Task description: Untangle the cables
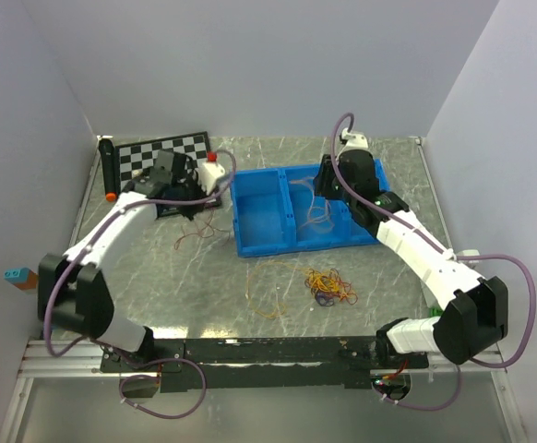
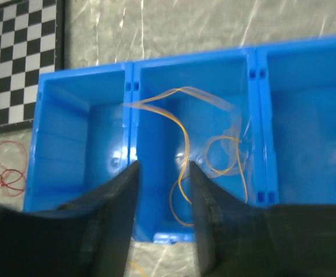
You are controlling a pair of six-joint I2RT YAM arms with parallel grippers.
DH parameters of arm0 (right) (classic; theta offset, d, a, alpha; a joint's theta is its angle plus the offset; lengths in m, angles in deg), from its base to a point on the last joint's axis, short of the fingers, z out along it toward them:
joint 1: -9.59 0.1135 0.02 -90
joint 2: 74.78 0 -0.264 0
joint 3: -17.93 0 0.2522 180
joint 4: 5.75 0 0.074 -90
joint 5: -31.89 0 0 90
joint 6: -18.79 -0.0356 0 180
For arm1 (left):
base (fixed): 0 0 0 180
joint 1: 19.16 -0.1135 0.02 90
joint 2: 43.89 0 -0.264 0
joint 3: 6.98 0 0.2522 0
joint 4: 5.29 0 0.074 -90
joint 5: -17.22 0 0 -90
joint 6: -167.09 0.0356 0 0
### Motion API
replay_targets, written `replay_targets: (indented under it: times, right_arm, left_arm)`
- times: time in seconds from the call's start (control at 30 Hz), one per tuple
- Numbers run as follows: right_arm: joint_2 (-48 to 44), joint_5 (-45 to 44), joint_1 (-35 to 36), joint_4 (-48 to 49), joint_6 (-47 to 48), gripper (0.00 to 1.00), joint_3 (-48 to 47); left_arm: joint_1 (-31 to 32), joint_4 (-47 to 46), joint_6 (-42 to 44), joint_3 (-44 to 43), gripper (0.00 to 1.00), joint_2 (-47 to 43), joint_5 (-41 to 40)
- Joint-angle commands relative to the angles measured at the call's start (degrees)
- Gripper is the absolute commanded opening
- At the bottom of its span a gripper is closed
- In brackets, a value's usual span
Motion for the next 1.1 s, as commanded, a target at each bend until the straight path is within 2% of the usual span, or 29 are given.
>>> replay_targets:
  times: [0.0,0.23,0.4,0.5,0.63,0.77,1.07]
  right_arm:
    - [-0.8,-1.5,1.7,-0.5,-2.5,0.54,1.0]
    - [-2.8,-1.6,2.6,-1.1,-4.8,0.66,3.2]
    - [-5.8,-1.7,2.9,-1.2,-5.9,0.67,5.5]
    - [-8.3,-1.7,2.9,-0.7,-6.1,0.67,7.2]
    - [-11.2,-2.1,2.9,-0.5,-6.4,0.67,8.4]
    - [-13.9,-3.2,2.9,-1.3,-6.6,0.67,8.9]
    - [-20.2,-4.9,2.9,-2.4,-6.5,0.66,10.5]
  left_arm:
    - [0.8,5.8,-3.4,-9.4,0.01,-6.8,5.3]
    - [6.7,8.6,-7.8,-28.9,0.01,-7.7,6.3]
    - [13.5,8.7,-7.9,-44.6,0.01,-2.3,1.8]
    - [16.5,6.3,-6.8,-49.1,0.01,0.2,-1.4]
    - [19.3,1.2,-5.0,-47.8,0.01,1.1,-3.5]
    - [19.9,0.0,-5.7,-45.5,0.01,3.3,-3.7]
    - [19.5,-10.0,-6.4,-29.1,0.01,4.0,-6.1]
